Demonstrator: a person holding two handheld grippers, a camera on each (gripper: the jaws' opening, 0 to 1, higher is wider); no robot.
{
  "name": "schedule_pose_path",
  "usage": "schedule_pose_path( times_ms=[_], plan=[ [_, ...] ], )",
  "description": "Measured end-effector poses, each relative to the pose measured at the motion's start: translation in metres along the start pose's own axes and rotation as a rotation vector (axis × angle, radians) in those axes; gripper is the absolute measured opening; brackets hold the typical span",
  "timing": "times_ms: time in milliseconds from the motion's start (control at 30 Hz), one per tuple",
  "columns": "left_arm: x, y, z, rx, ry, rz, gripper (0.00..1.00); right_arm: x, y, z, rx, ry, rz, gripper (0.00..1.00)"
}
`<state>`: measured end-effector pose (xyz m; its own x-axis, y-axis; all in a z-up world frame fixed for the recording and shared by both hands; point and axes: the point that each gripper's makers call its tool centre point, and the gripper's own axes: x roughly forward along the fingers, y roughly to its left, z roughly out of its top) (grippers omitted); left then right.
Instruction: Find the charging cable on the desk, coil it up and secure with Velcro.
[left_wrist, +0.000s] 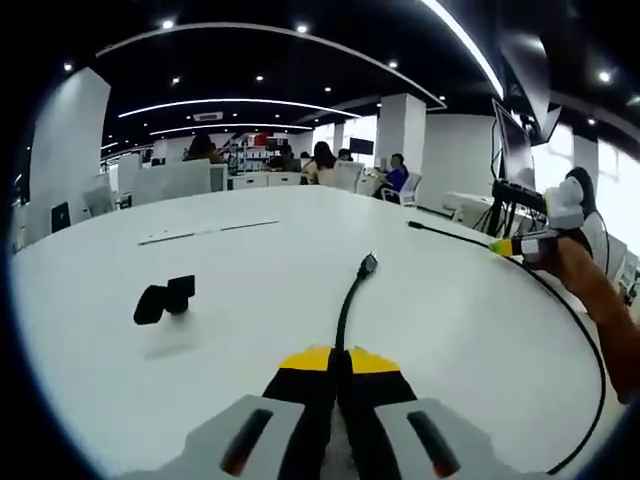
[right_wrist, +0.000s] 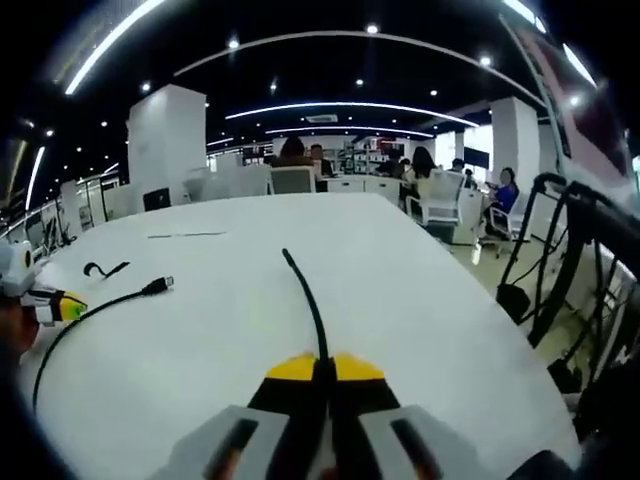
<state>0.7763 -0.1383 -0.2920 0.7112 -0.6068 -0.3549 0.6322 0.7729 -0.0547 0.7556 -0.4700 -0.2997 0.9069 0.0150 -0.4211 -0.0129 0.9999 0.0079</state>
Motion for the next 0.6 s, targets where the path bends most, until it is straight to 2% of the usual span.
schedule_pose_path(
  times_ms=[67,133,200,233,267,300,367,400,467,533,600],
  plan=[
    [0.0,0.0,0.002,0.004,-0.007,0.006,0.01,0.0,0.001,0.002,-0.003,-0.005,0.007,0.05],
    [0.002,0.001,-0.002,0.021,0.017,0.006,0.01,0.004,0.002,0.0,-0.007,0.004,0.009,0.05],
    [0.005,-0.002,-0.008,0.003,0.034,-0.013,0.02,0.003,0.002,-0.001,-0.007,0.005,0.014,0.05],
    [0.003,-0.001,-0.014,-0.026,0.062,0.001,0.02,0.003,0.003,-0.001,-0.008,0.006,0.015,0.05],
    [0.003,0.0,-0.013,-0.04,0.053,0.012,0.05,0.002,0.003,-0.001,-0.009,0.005,0.015,0.05],
    [0.006,0.0,-0.012,-0.012,0.046,0.0,0.12,0.003,0.001,-0.003,-0.01,0.01,0.016,0.05],
    [0.013,0.0,-0.011,0.044,0.031,-0.022,0.15,0.005,-0.001,-0.006,-0.012,0.019,0.016,0.05],
    [0.017,0.005,-0.014,0.059,0.055,-0.021,0.15,0.004,0.0,-0.008,-0.009,0.025,0.019,0.05],
    [0.021,0.006,-0.017,0.031,0.071,-0.026,0.11,0.004,0.001,-0.012,-0.012,0.036,0.027,0.05],
    [0.021,0.005,-0.018,0.042,0.074,-0.025,0.06,0.003,0.001,-0.013,-0.014,0.038,0.027,0.05],
    [0.023,0.005,-0.017,0.042,0.08,-0.022,0.06,0.003,0.001,-0.014,-0.012,0.039,0.029,0.05]
  ],
)
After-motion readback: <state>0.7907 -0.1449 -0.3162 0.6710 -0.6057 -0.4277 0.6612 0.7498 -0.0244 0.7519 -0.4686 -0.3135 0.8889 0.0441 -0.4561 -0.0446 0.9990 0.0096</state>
